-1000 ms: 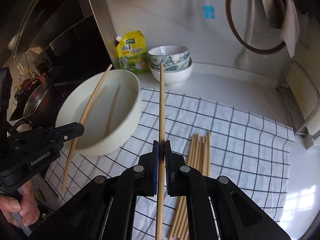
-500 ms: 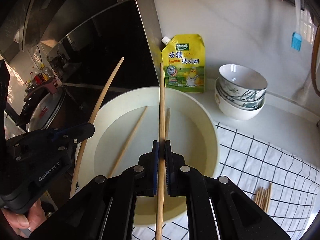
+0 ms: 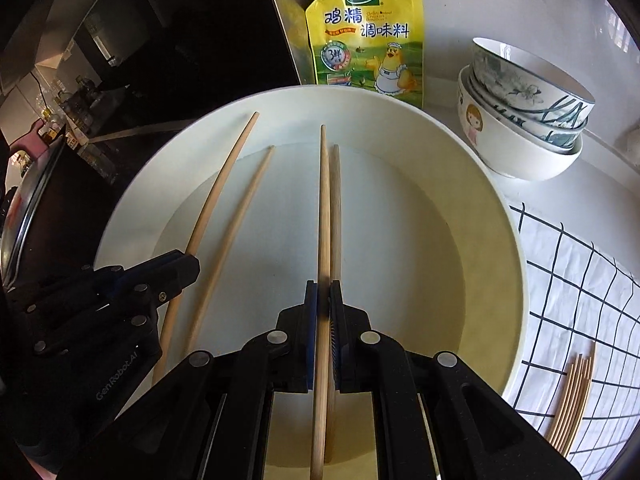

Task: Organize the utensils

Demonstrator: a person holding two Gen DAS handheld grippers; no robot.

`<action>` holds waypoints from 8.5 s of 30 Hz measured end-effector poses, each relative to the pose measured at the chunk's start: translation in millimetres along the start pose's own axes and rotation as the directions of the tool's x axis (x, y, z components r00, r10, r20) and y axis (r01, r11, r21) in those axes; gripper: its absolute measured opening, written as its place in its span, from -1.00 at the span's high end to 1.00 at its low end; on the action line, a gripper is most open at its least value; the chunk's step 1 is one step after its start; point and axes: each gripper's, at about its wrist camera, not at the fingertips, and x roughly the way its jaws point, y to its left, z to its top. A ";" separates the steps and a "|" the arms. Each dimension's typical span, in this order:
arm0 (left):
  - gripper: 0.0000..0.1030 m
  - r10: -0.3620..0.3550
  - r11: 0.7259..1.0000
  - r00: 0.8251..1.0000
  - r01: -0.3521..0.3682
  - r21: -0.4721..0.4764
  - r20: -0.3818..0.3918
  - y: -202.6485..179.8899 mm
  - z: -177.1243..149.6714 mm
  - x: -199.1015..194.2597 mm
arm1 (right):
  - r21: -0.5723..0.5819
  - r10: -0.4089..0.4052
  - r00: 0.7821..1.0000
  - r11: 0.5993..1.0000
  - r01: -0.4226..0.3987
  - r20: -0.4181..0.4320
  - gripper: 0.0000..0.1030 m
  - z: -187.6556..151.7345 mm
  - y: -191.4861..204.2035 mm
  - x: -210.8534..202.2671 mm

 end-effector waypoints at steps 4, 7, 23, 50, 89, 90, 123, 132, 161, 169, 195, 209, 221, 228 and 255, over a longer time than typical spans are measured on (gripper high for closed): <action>0.84 -0.002 1.000 1.000 0.002 0.002 -0.003 0.0 -2.3 4.2 | 0.006 -0.019 1.000 1.000 0.019 -0.016 0.88 -3.5 -1.5 8.9; 0.83 0.007 1.000 1.000 -0.007 0.008 -0.008 -0.7 -1.9 4.8 | 0.002 -0.031 0.999 1.000 0.031 -0.010 0.82 -6.6 0.0 8.2; 0.10 0.027 0.999 0.998 -0.025 -0.022 0.061 4.8 -10.1 -36.7 | 0.000 -0.055 0.996 0.998 0.055 0.068 0.48 -17.4 -2.0 -32.2; -0.05 -0.071 0.997 0.994 0.068 0.041 0.088 -86.8 -72.9 -91.0 | 0.113 -0.135 0.979 0.986 0.119 0.150 0.29 -116.2 -81.7 -134.3; -0.06 -0.100 0.981 0.994 0.107 0.160 -0.048 -228.3 -132.5 -45.6 | 0.215 -0.232 0.972 0.952 0.220 0.031 0.13 -210.1 -219.2 -130.6; -0.06 -0.099 0.981 0.994 0.106 0.159 -0.051 -228.9 -133.8 -43.5 | 0.209 -0.233 0.972 0.952 0.222 0.027 0.13 -211.0 -219.7 -127.2; -0.08 -0.100 0.983 0.989 0.115 0.141 -0.105 -248.4 -148.0 -8.8 | 0.146 -0.225 0.974 0.963 0.224 -0.015 0.10 -212.3 -238.2 -91.0; -0.18 -0.110 0.980 0.989 0.125 0.154 -0.100 -265.9 -149.5 1.6 | 0.182 -0.242 0.970 0.954 0.239 -0.007 0.10 -221.2 -255.7 -98.4; -0.24 -0.019 0.991 0.996 0.029 0.129 -0.083 -255.7 -149.4 6.9 | 0.147 -0.252 0.968 0.958 0.246 0.022 0.10 -214.8 -251.3 -97.6; -0.21 -0.010 0.994 0.997 0.018 0.112 -0.073 -259.1 -136.4 13.9 | 0.079 -0.244 0.970 0.967 0.241 0.026 0.11 -201.4 -240.3 -84.5; 0.15 -0.050 0.988 0.998 0.055 0.143 -0.043 -269.6 -136.4 12.7 | 0.022 -0.205 0.978 0.979 0.205 0.046 0.31 -201.4 -244.5 -84.6; -0.07 -0.100 0.992 0.994 0.103 0.075 -0.037 -233.2 -133.5 6.6 | 0.038 -0.187 0.980 0.982 0.185 0.063 0.31 -206.7 -245.1 -88.2; -0.13 -0.067 0.980 0.997 0.070 0.185 -0.022 -242.9 -134.5 13.4 | 0.055 -0.205 0.976 0.978 0.202 0.070 0.16 -209.7 -251.4 -91.6; -0.05 -0.053 0.972 0.999 0.053 0.229 -0.007 -253.4 -140.0 12.3 | 0.020 -0.206 0.976 0.978 0.205 0.072 0.16 -209.2 -241.3 -88.6; 0.86 -0.066 0.996 0.995 0.061 0.063 0.069 -218.6 -128.4 -75.1 | 0.056 -0.017 0.983 0.998 0.006 0.184 0.88 -176.9 -204.6 -160.2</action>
